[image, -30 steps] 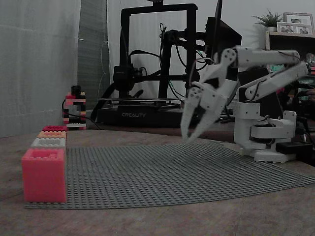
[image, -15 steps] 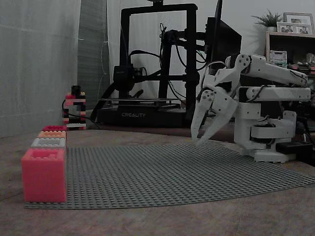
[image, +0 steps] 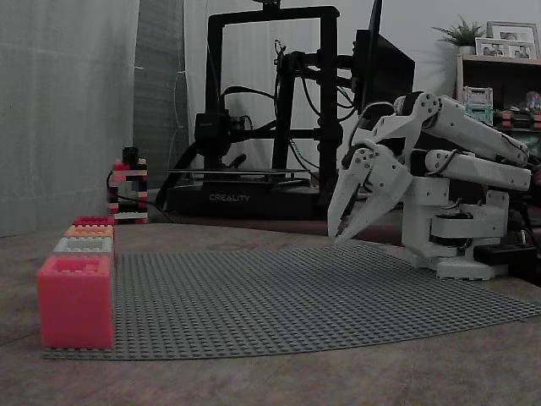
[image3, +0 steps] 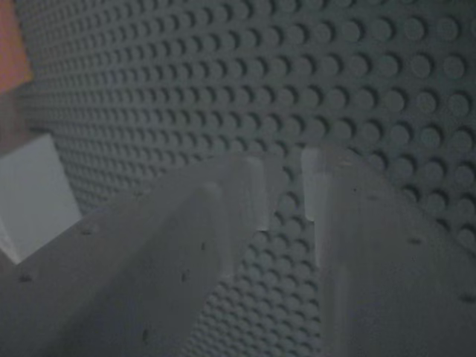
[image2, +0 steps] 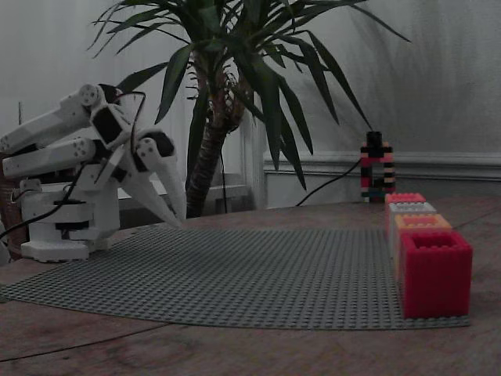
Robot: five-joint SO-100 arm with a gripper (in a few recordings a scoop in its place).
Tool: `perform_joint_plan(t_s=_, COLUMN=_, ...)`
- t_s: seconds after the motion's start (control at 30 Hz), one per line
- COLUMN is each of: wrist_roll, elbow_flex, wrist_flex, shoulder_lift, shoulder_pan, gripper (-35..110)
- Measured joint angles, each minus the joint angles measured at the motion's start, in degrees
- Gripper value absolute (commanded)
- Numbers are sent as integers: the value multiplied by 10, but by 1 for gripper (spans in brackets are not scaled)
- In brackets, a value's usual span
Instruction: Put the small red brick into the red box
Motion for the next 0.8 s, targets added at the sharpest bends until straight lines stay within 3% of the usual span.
perform_joint_plan(t_s=0.8, wrist_roll=13, elbow_flex=0, wrist_flex=-1, shoulder_lift=1, shoulder_pan=0, gripper=0)
